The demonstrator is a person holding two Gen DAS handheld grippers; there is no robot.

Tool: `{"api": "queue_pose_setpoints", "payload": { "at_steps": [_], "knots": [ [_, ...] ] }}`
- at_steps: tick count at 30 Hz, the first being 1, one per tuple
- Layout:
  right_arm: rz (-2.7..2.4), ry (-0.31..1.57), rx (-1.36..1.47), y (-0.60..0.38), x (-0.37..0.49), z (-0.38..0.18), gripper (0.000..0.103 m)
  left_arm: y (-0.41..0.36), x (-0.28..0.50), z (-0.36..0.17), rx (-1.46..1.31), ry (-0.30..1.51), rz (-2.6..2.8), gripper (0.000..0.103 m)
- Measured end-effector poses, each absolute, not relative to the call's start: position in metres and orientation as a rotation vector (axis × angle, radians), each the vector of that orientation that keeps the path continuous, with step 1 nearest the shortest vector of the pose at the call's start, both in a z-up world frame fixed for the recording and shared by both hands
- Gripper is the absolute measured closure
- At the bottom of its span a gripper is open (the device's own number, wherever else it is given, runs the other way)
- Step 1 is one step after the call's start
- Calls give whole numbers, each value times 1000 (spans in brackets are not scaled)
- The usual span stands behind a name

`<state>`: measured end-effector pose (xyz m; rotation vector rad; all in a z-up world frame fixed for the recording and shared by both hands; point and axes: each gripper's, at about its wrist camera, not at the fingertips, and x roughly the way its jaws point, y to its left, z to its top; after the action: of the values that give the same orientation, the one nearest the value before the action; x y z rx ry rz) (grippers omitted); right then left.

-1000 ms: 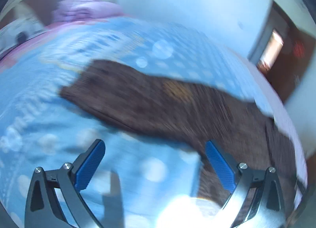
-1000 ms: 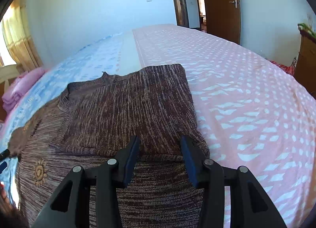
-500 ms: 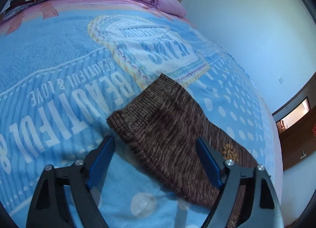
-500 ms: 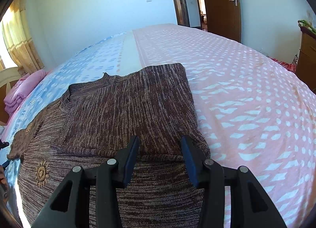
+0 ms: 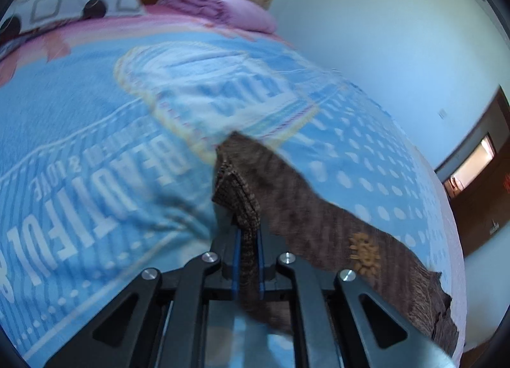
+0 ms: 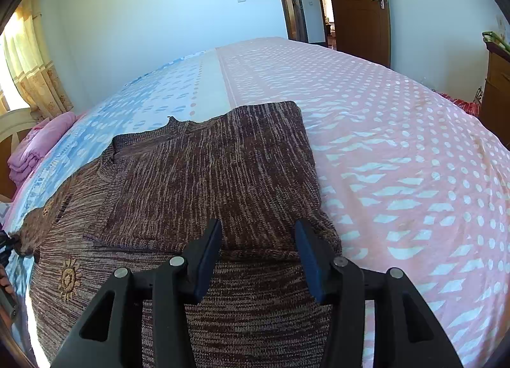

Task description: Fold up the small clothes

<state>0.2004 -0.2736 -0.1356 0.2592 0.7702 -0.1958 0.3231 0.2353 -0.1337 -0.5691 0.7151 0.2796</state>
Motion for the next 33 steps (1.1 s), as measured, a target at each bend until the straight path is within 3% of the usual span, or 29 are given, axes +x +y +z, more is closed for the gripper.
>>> {"api": "queue_pose_setpoints", "payload": {
  "at_steps": [9, 16, 23, 26, 27, 28, 30, 33],
  "knots": [
    [-195, 770, 260, -274, 200, -136, 53, 84, 311, -78, -224, 605, -69, 95],
    [-197, 773, 252, -272, 200, -135, 53, 1, 299, -111, -137, 722, -229, 95],
    [-190, 773, 249, -271, 201, -135, 50, -2, 299, -130, -137, 858, -257, 91],
    [-197, 745, 257, -272, 196, -131, 50, 13, 286, -126, -175, 894, -344, 81],
    [-208, 730, 262, -273, 193, -128, 50, 25, 277, -121, -195, 865, -356, 73],
    [-218, 719, 277, -273, 192, -123, 50, 34, 269, -118, -202, 833, -340, 55],
    [-158, 704, 356, -267, 191, -111, 50, 57, 254, -114, -222, 760, -271, 30],
    [2, 720, 380, -228, 209, -91, 50, 88, 237, -118, -309, 661, -162, 24]
  ]
}}
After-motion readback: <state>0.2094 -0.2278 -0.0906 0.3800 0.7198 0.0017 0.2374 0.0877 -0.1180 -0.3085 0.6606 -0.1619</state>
